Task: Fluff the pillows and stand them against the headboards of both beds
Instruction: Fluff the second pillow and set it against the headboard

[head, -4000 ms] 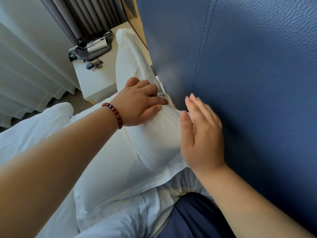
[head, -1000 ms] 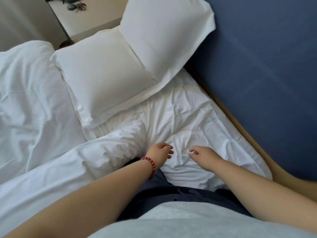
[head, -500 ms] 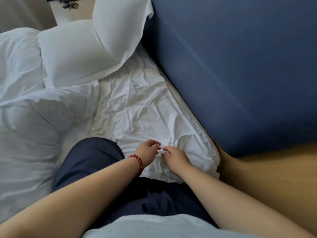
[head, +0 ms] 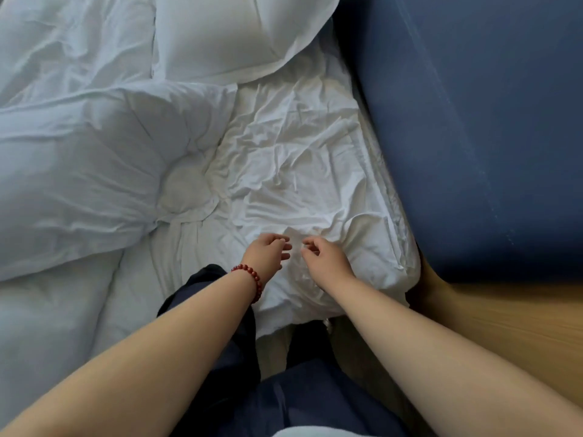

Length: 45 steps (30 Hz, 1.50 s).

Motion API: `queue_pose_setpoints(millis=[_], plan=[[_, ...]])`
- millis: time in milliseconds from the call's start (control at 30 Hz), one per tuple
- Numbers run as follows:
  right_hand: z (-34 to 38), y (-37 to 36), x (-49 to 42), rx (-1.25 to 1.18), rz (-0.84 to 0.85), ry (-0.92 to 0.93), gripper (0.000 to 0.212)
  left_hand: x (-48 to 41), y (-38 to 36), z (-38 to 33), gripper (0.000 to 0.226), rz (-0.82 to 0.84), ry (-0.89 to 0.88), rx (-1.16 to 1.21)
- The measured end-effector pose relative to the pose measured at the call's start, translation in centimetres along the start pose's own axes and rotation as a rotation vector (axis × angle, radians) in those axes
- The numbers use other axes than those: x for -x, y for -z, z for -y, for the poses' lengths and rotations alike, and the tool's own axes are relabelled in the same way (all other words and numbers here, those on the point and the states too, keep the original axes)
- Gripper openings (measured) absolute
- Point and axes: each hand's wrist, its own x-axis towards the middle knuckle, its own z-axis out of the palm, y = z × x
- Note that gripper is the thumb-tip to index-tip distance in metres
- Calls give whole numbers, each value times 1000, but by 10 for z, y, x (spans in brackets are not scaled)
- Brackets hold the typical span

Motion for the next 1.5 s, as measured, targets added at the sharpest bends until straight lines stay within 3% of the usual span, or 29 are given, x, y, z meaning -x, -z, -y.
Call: queue_pose_setpoints(millis=[333, 767, 967, 1200, 1500], plan=[[32, -81, 36, 33, 64, 7, 30, 38, 84, 70, 20, -15, -51, -43], [180, -313, 87, -181, -46, 124, 25, 81, 357, 138, 22, -105, -246, -20], [235, -360, 90, -233, -82, 168, 17, 73, 423, 124, 21, -118, -342, 20], [298, -388, 50, -294, -129, 199, 31, 41, 477, 81, 20, -150, -417, 24], [352, -400, -9, -192, -515, 87, 57, -21, 535, 14, 19, -137, -552, -120]])
